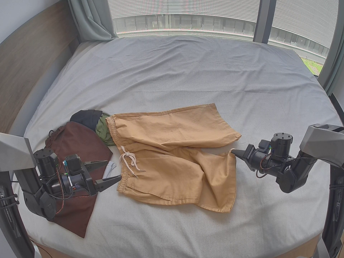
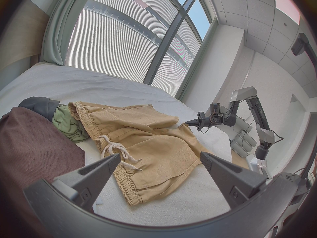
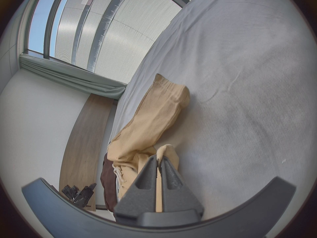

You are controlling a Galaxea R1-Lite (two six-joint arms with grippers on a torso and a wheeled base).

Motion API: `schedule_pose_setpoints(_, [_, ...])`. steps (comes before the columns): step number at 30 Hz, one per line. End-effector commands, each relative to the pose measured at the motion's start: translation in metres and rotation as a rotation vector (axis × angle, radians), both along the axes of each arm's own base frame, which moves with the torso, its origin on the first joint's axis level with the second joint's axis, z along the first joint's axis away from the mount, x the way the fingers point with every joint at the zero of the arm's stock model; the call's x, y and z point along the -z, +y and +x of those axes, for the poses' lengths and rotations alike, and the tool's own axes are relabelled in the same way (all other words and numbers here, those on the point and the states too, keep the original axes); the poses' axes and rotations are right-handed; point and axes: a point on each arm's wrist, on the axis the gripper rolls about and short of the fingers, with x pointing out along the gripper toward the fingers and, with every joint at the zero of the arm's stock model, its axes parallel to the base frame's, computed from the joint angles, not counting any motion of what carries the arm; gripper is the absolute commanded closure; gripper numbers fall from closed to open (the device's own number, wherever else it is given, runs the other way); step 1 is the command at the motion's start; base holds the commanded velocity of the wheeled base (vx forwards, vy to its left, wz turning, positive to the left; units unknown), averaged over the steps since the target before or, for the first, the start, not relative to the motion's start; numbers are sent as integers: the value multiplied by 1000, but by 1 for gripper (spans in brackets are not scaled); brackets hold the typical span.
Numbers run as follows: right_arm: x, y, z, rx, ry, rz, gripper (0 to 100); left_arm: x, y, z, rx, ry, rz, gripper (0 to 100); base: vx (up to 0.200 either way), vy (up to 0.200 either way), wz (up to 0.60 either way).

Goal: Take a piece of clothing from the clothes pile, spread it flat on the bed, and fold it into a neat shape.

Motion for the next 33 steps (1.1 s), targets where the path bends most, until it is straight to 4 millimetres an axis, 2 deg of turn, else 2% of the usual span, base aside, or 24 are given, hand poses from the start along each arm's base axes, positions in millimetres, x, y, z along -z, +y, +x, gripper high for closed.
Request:
schedule_pose_setpoints(1, [-1,-5,8,17,-18,4,100,0,0,1,0,-2,-2,0,0,0,0])
schedule_pose_setpoints(12, [-13,-15,22,52,-82,12,100,-1,0,3,-1,-5,-4,0,0,0,0])
schedule_pose_setpoints(18, [-5,-12,22,64,-71,-3,100,2,0,3,1,-1,-1,0,0,0,0])
schedule_pose_setpoints(24, [-5,-10,21,58,-110,2,100,2,-1,3,4,-1,-1,0,0,0,0])
schedule_pose_setpoints(25, [-5,-9,21,56,-110,2,0,2,-2,3,6,0,-1,0,0,0,0])
schedule_pose_setpoints(29, [-7,-7,19,52,-113,4,0,2,-2,3,4,3,-2,0,0,0,0])
schedule_pose_setpoints(33, [-14,-6,2,24,-146,-53,0,1,-3,4,13,-3,-3,0,0,0,0])
